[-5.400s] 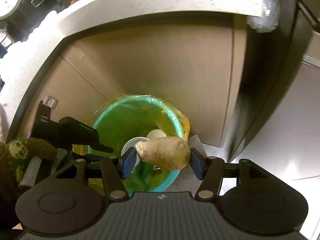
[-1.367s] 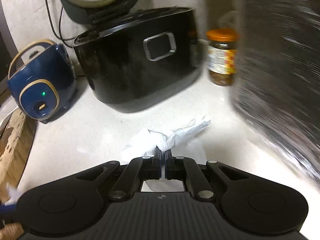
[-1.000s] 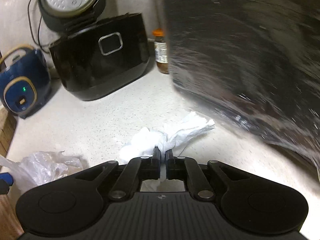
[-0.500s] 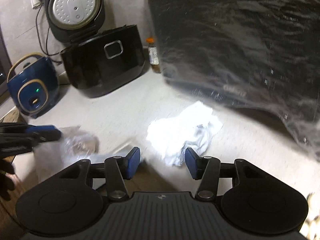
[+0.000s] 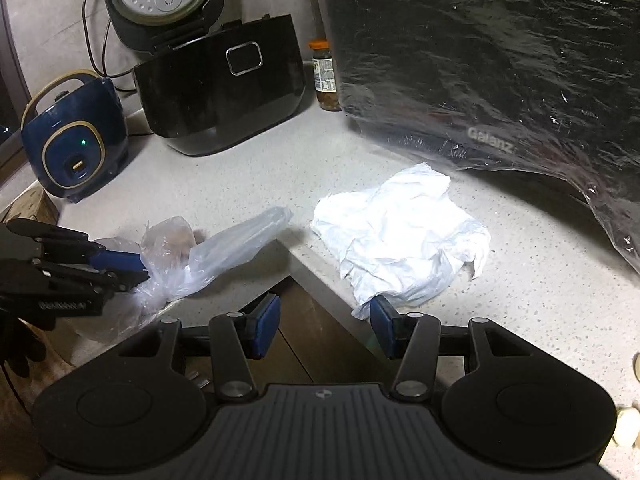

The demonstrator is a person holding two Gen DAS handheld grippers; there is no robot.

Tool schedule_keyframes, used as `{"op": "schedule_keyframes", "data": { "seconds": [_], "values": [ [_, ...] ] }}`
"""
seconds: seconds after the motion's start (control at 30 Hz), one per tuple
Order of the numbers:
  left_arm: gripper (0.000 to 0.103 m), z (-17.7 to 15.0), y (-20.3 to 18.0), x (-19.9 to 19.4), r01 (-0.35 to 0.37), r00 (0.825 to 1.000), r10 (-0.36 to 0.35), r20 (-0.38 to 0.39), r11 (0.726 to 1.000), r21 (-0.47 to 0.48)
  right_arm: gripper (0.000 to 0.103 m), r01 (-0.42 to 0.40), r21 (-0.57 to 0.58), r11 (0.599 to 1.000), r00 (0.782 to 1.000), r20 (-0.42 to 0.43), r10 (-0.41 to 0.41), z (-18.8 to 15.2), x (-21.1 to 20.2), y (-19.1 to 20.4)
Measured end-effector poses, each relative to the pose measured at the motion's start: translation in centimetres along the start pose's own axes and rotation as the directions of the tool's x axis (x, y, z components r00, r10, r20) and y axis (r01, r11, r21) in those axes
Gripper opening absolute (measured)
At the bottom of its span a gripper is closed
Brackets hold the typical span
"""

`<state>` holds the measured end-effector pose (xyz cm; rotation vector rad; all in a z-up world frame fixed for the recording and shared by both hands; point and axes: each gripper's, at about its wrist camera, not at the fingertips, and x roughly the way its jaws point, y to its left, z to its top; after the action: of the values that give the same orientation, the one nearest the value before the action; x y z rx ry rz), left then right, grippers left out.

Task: Collect trash
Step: 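Grasp the clear plastic bag with the left tool and lift it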

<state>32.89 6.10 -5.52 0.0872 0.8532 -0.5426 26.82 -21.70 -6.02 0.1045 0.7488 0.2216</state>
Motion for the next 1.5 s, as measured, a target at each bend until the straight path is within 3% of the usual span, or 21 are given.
{"op": "schedule_keyframes", "data": {
  "seconds": [0.1, 0.27, 0.73, 0.87, 1.13, 1.5],
  "values": [
    [0.03, 0.4, -0.6, -1.3, 0.039, 0.997, -0.041, 0.062, 0.999, 0.02, 0.05, 0.018, 0.002, 1.0, 1.0, 0.008, -0.018, 0.1, -0.3, -0.3],
    [0.031, 0.1, -3.0, 1.1, -0.082, 0.997, 0.083, 0.001, 0.979, 0.185, 0.05, 0.031, 0.041, 0.999, 1.0, -0.003, -0.031, 0.1, -0.2, -1.0],
    [0.029, 0.0, -2.4, 1.2, 0.045, 0.998, -0.039, -0.043, 0.985, 0.165, 0.05, 0.025, 0.086, 0.996, 0.999, -0.029, -0.022, -0.8, 0.1, -1.0],
    [0.03, -0.3, -3.1, 1.2, 0.018, 0.999, -0.012, -0.029, 0.978, 0.208, 0.05, 0.026, 0.096, 0.995, 0.999, -0.026, -0.024, -0.9, 0.1, -1.1],
    [0.03, -1.0, -5.5, 1.7, -0.103, 0.995, 0.103, 0.017, 0.949, 0.297, 0.05, 0.035, 0.107, 0.994, 0.999, -0.011, -0.034, -0.9, -0.2, -1.2],
    [0.03, -1.2, -4.7, 1.5, -0.094, 0.995, 0.089, 0.036, 0.976, 0.196, 0.05, 0.075, 0.112, 0.991, 0.997, 0.019, -0.077, -0.5, -0.8, -1.4]
  ]
}}
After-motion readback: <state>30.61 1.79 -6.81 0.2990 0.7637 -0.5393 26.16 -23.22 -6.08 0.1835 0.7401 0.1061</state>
